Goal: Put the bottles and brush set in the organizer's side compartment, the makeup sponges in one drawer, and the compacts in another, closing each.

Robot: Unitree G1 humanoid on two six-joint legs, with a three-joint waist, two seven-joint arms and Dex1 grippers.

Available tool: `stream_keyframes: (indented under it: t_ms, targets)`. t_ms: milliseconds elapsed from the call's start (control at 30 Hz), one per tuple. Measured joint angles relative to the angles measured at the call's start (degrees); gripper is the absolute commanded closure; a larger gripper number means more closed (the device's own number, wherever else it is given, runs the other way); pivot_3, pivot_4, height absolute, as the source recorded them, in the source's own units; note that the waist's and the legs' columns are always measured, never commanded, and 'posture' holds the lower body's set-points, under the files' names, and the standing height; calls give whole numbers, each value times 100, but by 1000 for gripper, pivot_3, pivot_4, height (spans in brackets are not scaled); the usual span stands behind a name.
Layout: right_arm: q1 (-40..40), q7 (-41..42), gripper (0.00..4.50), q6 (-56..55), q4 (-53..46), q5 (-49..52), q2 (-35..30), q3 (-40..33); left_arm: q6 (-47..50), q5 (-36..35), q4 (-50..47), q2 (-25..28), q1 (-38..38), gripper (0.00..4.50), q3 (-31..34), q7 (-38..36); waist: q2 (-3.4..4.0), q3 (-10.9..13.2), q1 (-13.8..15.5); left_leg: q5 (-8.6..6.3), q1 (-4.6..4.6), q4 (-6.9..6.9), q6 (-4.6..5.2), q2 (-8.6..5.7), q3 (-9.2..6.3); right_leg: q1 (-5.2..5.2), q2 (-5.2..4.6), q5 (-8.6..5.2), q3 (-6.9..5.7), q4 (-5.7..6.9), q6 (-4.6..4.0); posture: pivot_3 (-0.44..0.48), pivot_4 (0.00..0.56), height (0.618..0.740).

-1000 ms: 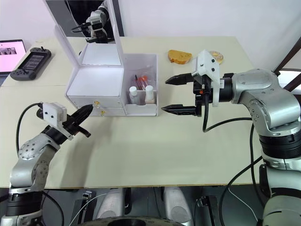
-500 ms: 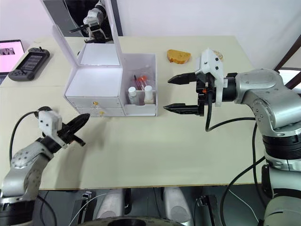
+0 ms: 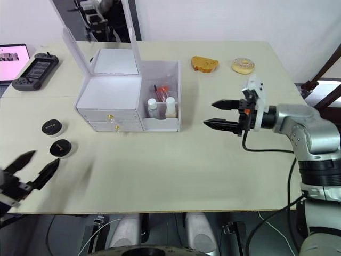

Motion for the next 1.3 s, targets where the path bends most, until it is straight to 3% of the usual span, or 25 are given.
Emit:
stream_keyframes:
  t_ms: [133,300,633,833,967,1133,1300]
  targets:
    - [677,16,0,-451,734,-176,-79,-476,-241,-39,1154,237,73,38,575,-259,2,1,-17,-1,0,0,2,0,0,-6,1,2,0,3,-4,0,150,740]
    - [895,69,0,-832,953,-321,-228,-735,-562,-2,2004,535,-189,38,685,-530,3,1,-137,-2,9,3,0,1,-1,0,0,10,0,0,-16,0,150,740]
    - [1225,55,0,-783,713,-326,-227,-931,-581,37,1940,459,-205,38,592,-677,-2,-2,-150,-2,8,-6,0,4,8,-8,3,10,6,4,-14,0,150,740]
    - [1136,20,0,-633,-67,-265,-145,-734,-175,27,305,-22,68,38,-344,-403,-2,-3,-132,-2,8,-5,-1,4,18,-4,-1,10,13,-2,-14,0,150,740]
    - [919,-85,0,-157,-1087,13,-38,-391,335,-24,-706,-123,-315,38,-1212,77,-2,-3,-126,-2,8,-3,0,4,13,-4,6,11,13,6,-12,0,150,740]
    - [352,-275,0,294,-1683,232,60,-30,721,442,-987,-118,-1179,38,-2069,817,-1,-3,-129,-1,7,-1,1,3,8,-2,11,13,13,6,-9,0,150,740]
    - [31,-442,0,418,-2081,235,121,240,947,1041,-1034,-520,-1722,38,-2939,1590,-3,-4,-123,-1,5,-2,1,2,7,2,11,12,13,4,-2,0,150,740]
